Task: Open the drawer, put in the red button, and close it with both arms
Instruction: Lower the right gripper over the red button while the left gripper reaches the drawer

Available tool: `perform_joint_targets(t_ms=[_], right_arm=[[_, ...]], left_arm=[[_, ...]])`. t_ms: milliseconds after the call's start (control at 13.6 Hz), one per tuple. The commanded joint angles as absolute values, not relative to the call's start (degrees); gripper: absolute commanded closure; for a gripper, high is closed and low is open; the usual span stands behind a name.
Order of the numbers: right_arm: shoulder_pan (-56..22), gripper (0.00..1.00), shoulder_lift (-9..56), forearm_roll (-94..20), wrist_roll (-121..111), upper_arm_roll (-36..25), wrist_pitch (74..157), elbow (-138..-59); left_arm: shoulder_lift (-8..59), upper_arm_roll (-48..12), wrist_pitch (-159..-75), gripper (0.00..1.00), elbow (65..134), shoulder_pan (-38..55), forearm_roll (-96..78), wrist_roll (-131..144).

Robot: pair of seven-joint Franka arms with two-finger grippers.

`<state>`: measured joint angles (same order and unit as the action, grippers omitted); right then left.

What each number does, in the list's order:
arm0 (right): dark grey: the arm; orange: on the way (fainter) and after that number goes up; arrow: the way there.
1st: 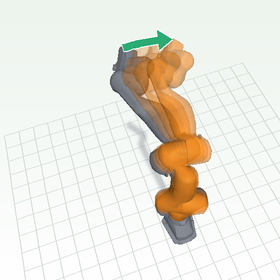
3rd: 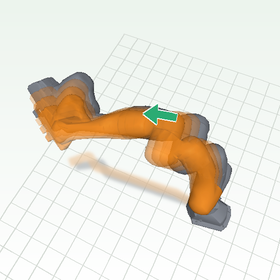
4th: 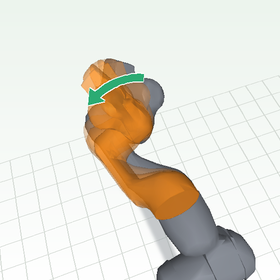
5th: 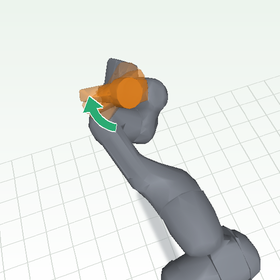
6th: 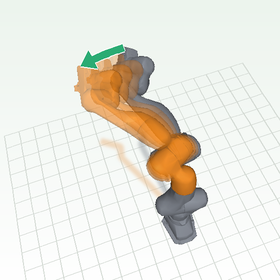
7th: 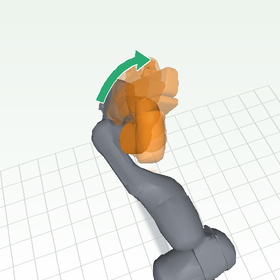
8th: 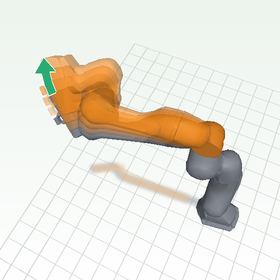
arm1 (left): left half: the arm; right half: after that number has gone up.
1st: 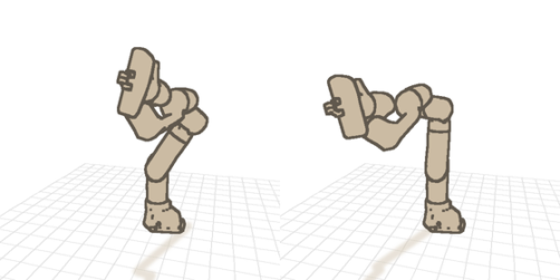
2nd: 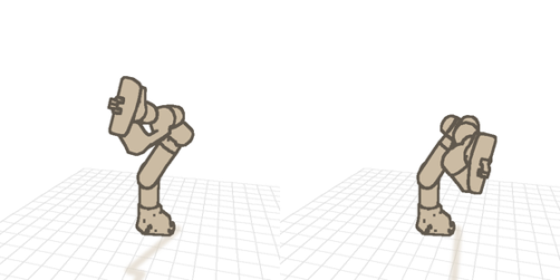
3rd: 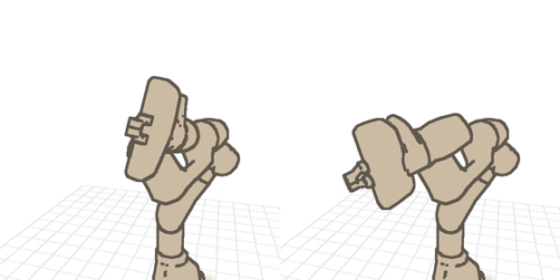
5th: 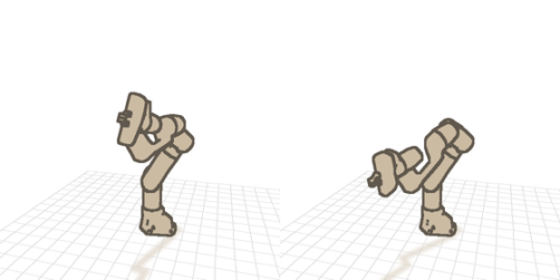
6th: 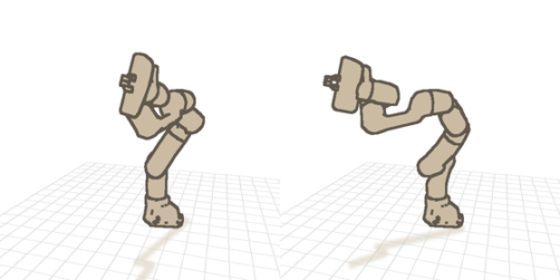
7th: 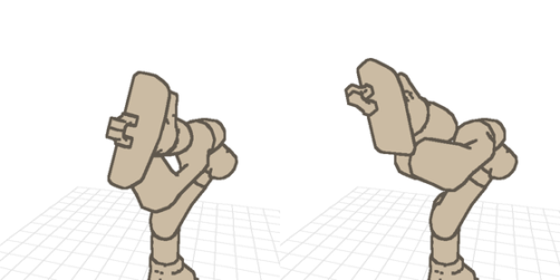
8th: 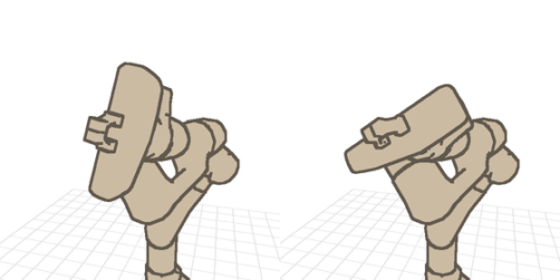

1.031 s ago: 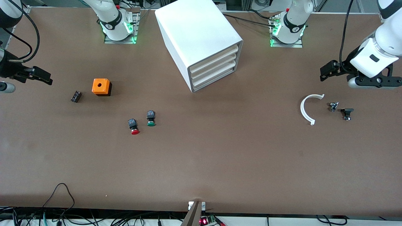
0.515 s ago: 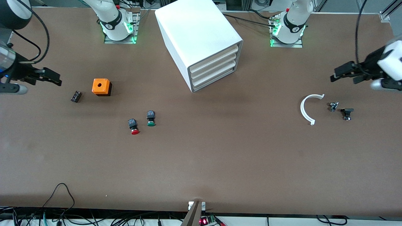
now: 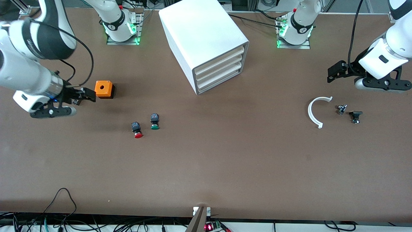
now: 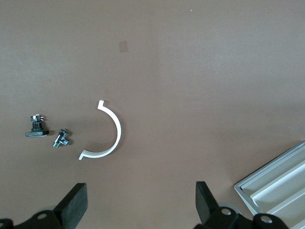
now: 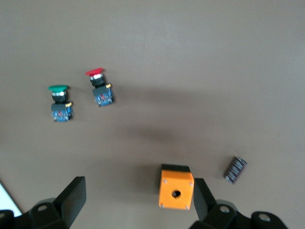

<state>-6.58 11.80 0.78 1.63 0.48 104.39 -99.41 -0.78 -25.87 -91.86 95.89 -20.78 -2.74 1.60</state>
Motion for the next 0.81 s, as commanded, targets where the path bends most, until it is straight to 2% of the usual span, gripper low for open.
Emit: perform_joint_targets(t_ms=[0, 442, 736], right_arm=[[-9.7, 0.0, 14.1, 0.0, 5.8, 0.2, 106.5, -99.4], [-12.5, 0.0, 19.9, 0.5, 4.9, 0.3, 111.4, -100.2], [-12.4, 0.0, 22.8, 0.4, -3.1, 0.8, 117.6, -102.3]], left_arm=[[1.4, -26.7, -90.6, 0.0, 94.1, -20.9, -1.1, 1.5], [12.3, -26.6, -91.1, 0.0, 96.7, -20.4, -9.7, 0.2], [19.5, -26.6, -94.5, 0.0, 101.0, -14.7, -19.0, -3.0]])
